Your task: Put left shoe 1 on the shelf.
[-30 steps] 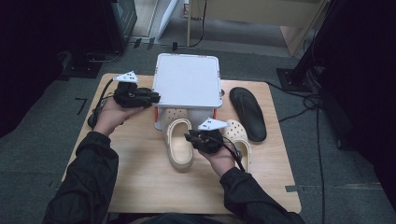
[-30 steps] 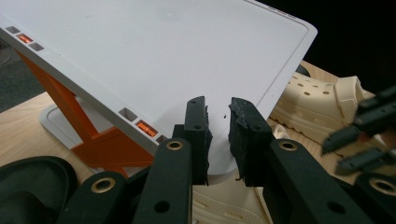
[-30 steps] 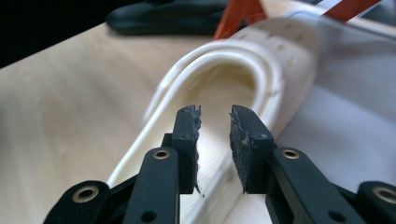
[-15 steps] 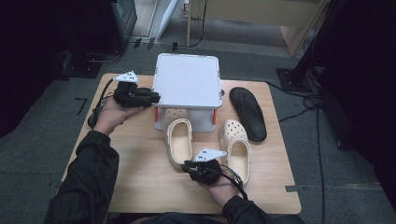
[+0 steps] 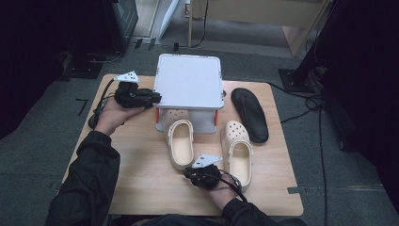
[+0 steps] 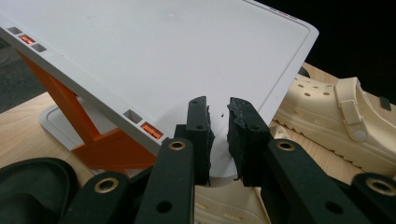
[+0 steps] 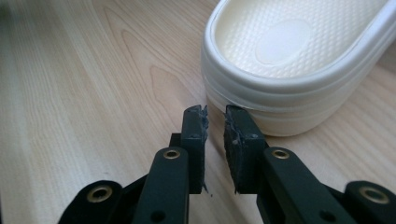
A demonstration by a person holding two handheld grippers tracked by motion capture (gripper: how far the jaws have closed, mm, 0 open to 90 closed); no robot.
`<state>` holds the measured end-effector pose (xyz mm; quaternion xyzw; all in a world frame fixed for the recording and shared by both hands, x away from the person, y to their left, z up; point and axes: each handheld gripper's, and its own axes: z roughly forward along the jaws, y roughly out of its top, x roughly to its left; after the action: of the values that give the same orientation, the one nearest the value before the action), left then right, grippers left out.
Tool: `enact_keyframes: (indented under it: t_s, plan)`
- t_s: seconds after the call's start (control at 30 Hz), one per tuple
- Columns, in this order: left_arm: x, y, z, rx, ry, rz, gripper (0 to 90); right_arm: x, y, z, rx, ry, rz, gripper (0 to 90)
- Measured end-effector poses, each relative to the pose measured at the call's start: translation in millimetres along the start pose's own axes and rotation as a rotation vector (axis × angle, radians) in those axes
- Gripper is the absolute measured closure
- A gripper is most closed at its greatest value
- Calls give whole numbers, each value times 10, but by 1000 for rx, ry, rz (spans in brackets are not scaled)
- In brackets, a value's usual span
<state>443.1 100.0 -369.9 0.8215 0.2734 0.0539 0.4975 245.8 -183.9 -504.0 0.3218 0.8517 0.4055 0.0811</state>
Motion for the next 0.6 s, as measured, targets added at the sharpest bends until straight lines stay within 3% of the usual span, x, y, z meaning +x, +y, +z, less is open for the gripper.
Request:
enact_keyframes:
  t_s: [0.33,0.6]
  plan:
    - [-9,2,4,0,4,-8,797,-58,161,7,-65,-25,-2,781]
    - [-8,-4,4,-3,-1,-12,797,-84,289,101,-78,-24,-11,780]
